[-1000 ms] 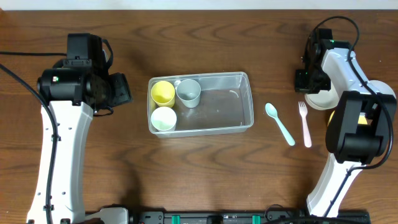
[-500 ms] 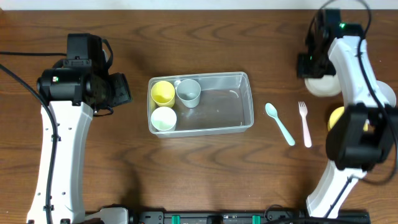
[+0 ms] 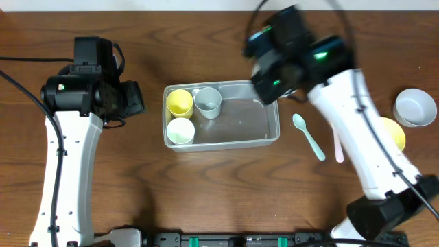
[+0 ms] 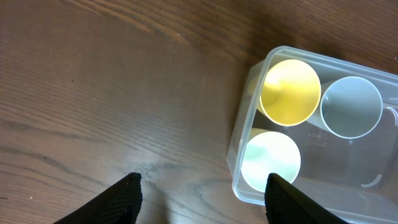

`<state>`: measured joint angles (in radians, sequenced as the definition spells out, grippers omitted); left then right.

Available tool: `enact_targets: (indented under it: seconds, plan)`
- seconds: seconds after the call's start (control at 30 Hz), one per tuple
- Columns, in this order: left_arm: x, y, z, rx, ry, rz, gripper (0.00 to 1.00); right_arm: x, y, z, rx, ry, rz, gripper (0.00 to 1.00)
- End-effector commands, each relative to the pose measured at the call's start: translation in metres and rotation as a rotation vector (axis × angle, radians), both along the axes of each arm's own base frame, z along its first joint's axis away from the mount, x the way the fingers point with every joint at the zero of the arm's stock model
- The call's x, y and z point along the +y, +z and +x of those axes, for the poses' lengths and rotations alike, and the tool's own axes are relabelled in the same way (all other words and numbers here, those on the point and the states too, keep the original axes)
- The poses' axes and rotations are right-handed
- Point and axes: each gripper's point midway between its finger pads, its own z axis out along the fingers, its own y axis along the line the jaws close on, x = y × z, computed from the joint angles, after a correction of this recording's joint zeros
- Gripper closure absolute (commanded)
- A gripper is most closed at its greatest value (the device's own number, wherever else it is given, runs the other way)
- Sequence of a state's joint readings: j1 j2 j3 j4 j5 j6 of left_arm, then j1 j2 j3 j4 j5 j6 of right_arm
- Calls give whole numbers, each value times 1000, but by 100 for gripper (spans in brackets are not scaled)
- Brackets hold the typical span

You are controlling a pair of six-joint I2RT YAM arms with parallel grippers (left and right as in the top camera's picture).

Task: Pack container
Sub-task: 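Carry the white bowl into the container's right side and release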

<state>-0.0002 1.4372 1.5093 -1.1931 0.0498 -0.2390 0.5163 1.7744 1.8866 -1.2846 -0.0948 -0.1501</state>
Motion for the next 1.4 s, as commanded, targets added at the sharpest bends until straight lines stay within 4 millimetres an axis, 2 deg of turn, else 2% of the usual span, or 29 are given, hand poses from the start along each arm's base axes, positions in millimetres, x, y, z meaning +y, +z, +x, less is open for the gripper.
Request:
enact_targets:
  seconds: [0.0,0.1,0.37,0.53,0.67,0.83,0.93,1.13,1.2,1.27,1.33,1.37]
  plan:
    - [1,-5,-2,16,8,-5,36,10,-19,-7,19,-3,-36,99]
    - [1,-5,-2,16,8,-5,36,17,-41,-10,51,-41,-30,99]
    - [1,-5,-2,16,8,-5,36,19,-103,-9,75,-79,-27,98]
    - [1,-5,-2,16,8,-5,36,20,-127,-8,58,-64,-23,98]
    - [1,-5,-2,17,8,-5,36,19,-141,-9,46,-38,-28,92]
    - [1,-5,-3,19,8,-5,36,18,-146,-7,35,-33,-27,84]
    - [1,-5,-3,20,8,-5,36,19,-146,-5,23,-35,-25,72]
    - [1,-5,-4,24,8,-5,36,19,-145,-4,21,-35,-23,66]
    - [1,-5,-4,24,8,-5,36,19,-145,-4,21,-35,-23,60]
    - [1,-5,-4,24,8,-5,36,20,-145,-4,18,-35,-21,49]
    - [1,-5,-4,24,8,-5,36,20,-145,-4,18,-35,-21,47]
    - [1,-5,-4,25,8,-5,36,20,-145,-4,19,-35,-22,51]
